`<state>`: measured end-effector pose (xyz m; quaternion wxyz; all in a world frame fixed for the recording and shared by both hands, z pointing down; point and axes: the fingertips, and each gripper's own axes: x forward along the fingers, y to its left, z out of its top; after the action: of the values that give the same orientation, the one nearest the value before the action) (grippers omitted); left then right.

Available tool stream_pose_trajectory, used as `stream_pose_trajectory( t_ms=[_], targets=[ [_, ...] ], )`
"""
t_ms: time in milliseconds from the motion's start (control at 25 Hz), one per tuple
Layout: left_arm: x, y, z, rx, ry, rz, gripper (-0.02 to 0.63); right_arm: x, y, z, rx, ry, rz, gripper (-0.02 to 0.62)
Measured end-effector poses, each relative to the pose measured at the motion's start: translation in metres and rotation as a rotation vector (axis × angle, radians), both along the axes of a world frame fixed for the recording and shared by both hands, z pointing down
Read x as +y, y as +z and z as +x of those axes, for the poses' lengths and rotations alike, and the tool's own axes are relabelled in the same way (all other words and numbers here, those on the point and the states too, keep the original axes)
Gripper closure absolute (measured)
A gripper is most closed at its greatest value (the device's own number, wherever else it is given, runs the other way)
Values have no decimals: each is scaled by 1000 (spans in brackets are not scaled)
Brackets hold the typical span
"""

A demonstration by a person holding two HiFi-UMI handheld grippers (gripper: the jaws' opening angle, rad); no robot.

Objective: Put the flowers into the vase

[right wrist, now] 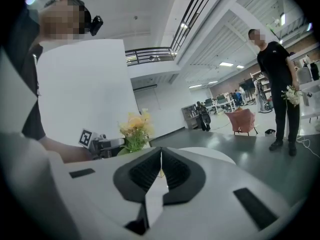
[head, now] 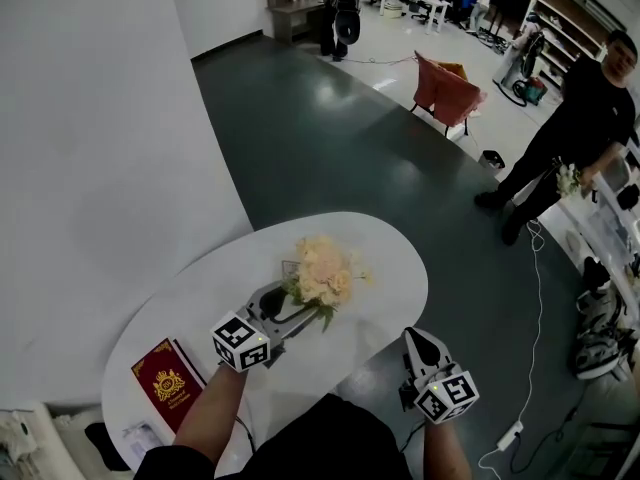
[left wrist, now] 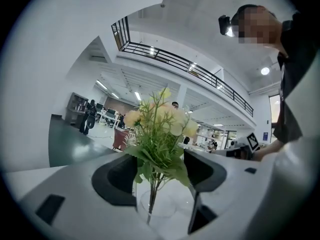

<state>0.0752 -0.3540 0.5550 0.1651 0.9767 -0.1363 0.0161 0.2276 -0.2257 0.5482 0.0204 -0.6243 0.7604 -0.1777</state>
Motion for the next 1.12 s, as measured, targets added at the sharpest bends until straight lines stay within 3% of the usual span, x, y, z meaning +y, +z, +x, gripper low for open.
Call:
stream_pose_trajectory(
  t_ms=[480,800,1120],
  targets=[
    [2,4,-2,-14,6,-6,322,3,-2,-1,4,3,4,572],
    [2,4,-11,-34,-35,-3,259,21,-7,3,14,27,14,572],
    [11,-11,-24,-39,-74,40,242,46,-27,-1,43,39,43,572]
  ],
)
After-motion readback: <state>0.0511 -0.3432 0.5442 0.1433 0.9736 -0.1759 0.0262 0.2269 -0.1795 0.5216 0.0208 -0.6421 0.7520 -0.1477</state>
